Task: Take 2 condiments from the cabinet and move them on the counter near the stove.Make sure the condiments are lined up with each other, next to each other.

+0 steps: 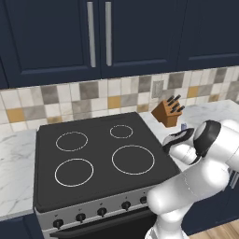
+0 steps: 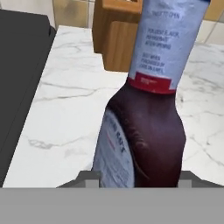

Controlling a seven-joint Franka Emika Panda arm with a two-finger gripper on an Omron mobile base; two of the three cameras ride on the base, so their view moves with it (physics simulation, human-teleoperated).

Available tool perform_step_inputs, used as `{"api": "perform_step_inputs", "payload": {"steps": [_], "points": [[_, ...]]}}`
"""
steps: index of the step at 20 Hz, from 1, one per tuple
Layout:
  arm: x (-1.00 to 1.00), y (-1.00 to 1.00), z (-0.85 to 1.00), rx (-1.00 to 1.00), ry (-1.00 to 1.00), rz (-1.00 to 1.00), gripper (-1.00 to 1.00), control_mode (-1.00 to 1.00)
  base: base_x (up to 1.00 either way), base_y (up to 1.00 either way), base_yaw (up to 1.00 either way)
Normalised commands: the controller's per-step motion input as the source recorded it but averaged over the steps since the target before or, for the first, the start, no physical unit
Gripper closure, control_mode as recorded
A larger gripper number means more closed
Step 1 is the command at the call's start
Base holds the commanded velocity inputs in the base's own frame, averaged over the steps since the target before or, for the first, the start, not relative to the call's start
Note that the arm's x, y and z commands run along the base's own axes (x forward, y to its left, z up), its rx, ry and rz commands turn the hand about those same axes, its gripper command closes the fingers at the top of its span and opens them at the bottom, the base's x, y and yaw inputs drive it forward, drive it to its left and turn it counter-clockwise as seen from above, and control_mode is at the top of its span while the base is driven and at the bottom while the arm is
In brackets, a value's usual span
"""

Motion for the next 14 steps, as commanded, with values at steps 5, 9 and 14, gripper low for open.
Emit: {"api": "perform_step_inputs", "payload": {"steps": [5,9,14], "points": [[-0.17,0.47,-0.32,-0.02,0.0,0.0,1.0,-1.0,0.0,0.0,0.0],[-0.21,0.47,-0.45,-0.01,0.0,-0.01,-1.0,-1.0,0.0,0.0,0.0],[-0.14,0.17,-0.23,0.0,0.0,-0.02,-1.0,-1.0,0.0,0.0,0.0]]}}
